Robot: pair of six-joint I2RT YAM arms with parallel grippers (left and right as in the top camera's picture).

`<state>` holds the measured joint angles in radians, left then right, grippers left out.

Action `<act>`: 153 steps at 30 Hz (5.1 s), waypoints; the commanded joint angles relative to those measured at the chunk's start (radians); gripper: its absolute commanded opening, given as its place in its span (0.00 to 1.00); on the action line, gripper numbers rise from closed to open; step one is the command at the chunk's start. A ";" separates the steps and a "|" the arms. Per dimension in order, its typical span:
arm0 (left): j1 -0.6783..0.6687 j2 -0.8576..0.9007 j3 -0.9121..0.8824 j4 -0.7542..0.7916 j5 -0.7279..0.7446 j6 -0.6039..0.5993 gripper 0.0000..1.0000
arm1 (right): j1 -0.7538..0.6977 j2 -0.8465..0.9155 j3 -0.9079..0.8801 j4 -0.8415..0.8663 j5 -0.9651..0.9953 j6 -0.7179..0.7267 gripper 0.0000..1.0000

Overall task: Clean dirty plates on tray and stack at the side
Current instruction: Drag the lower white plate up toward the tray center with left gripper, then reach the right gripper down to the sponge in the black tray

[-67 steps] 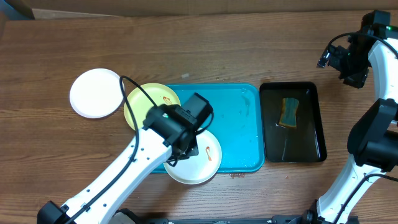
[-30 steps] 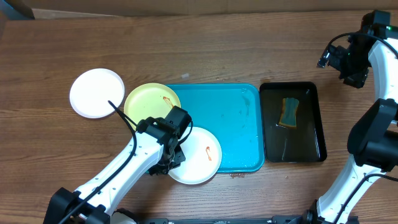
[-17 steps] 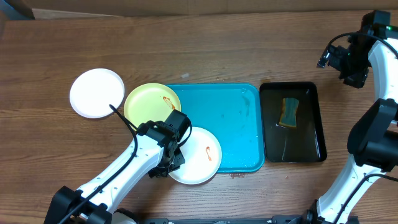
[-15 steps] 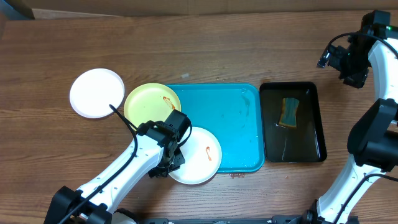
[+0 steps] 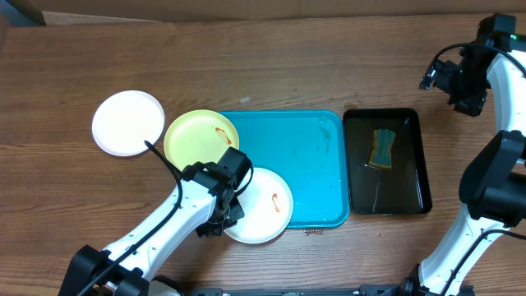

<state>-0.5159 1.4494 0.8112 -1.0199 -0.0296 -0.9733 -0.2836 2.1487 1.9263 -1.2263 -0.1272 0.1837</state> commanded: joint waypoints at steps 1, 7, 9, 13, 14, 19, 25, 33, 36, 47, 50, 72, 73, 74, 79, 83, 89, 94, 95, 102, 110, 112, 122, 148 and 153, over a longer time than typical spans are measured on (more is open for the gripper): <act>0.005 0.002 -0.006 0.004 0.008 -0.023 0.20 | -0.003 -0.026 0.018 0.004 -0.005 0.003 1.00; 0.005 0.002 -0.024 0.021 0.023 -0.029 0.19 | -0.003 -0.026 0.018 0.004 -0.005 0.003 1.00; 0.005 0.002 -0.035 0.034 0.024 -0.029 0.18 | -0.003 -0.026 0.018 0.004 -0.005 0.003 1.00; 0.005 0.002 -0.037 0.038 0.027 -0.029 0.15 | -0.003 -0.026 0.018 0.004 -0.005 0.003 1.00; 0.005 0.002 -0.037 0.038 0.027 -0.029 0.15 | -0.003 -0.026 0.018 0.004 -0.005 0.003 1.00; 0.005 0.002 -0.037 0.038 0.028 -0.028 0.13 | -0.003 -0.026 0.018 0.004 -0.005 0.003 1.00; 0.005 0.002 -0.037 0.038 0.030 -0.025 0.07 | -0.003 -0.026 0.018 0.004 -0.005 0.003 1.00; 0.005 0.002 -0.033 0.041 0.031 -0.012 0.04 | -0.003 -0.026 0.018 0.004 -0.005 0.003 1.00; 0.005 0.002 -0.024 0.042 0.032 0.010 0.04 | -0.003 -0.026 0.018 0.004 -0.005 0.003 1.00; 0.005 0.002 0.077 0.108 0.056 0.100 0.04 | -0.003 -0.026 0.018 0.004 -0.005 0.003 1.00; 0.005 0.002 0.089 0.201 0.049 0.107 0.04 | -0.003 -0.026 0.018 0.004 -0.005 0.003 1.00; 0.005 0.094 0.088 0.579 -0.025 0.095 0.04 | -0.003 -0.026 0.018 0.004 -0.005 0.003 1.00; 0.005 0.113 0.088 0.584 -0.022 0.095 0.04 | -0.003 -0.026 0.018 0.004 -0.005 0.003 1.00; 0.005 0.135 0.088 0.588 -0.021 0.095 0.04 | -0.003 -0.026 0.018 0.004 -0.005 0.003 1.00; 0.005 0.188 0.089 0.614 0.034 0.111 0.07 | -0.003 -0.026 0.018 0.004 -0.005 0.003 1.00; 0.005 0.185 0.126 0.599 0.035 0.231 0.29 | -0.003 -0.026 0.018 0.004 -0.005 0.003 1.00; 0.006 0.185 0.253 0.461 0.018 0.353 0.50 | -0.003 -0.026 0.018 0.004 -0.005 0.003 1.00; 0.007 0.190 0.286 0.392 0.018 0.404 0.45 | -0.003 -0.026 0.018 0.004 -0.005 0.003 1.00; 0.007 0.197 0.286 0.388 0.018 0.418 0.45 | -0.003 -0.026 0.018 0.004 -0.005 0.003 1.00; 0.019 0.290 0.286 0.378 0.020 0.419 0.44 | -0.003 -0.026 0.018 0.004 -0.005 0.003 1.00; 0.025 0.366 0.286 0.408 0.023 0.408 0.42 | -0.003 -0.026 0.018 0.004 -0.005 0.003 1.00; 0.025 0.366 0.286 0.420 0.023 0.389 0.40 | -0.003 -0.026 0.018 0.004 -0.005 0.003 1.00; 0.026 0.366 0.287 0.433 0.022 0.383 0.50 | -0.003 -0.026 0.018 0.004 -0.005 0.003 1.00; 0.025 0.309 0.303 0.418 0.019 0.479 0.41 | -0.003 -0.026 0.020 -0.080 -0.232 -0.003 1.00; 0.025 0.309 0.303 0.421 0.019 0.476 0.38 | 0.012 -0.026 0.024 -0.137 -0.258 0.000 0.95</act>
<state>-0.4953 1.7859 1.0889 -0.6025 -0.0078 -0.5159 -0.2829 2.1487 1.9263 -1.3449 -0.3382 0.1825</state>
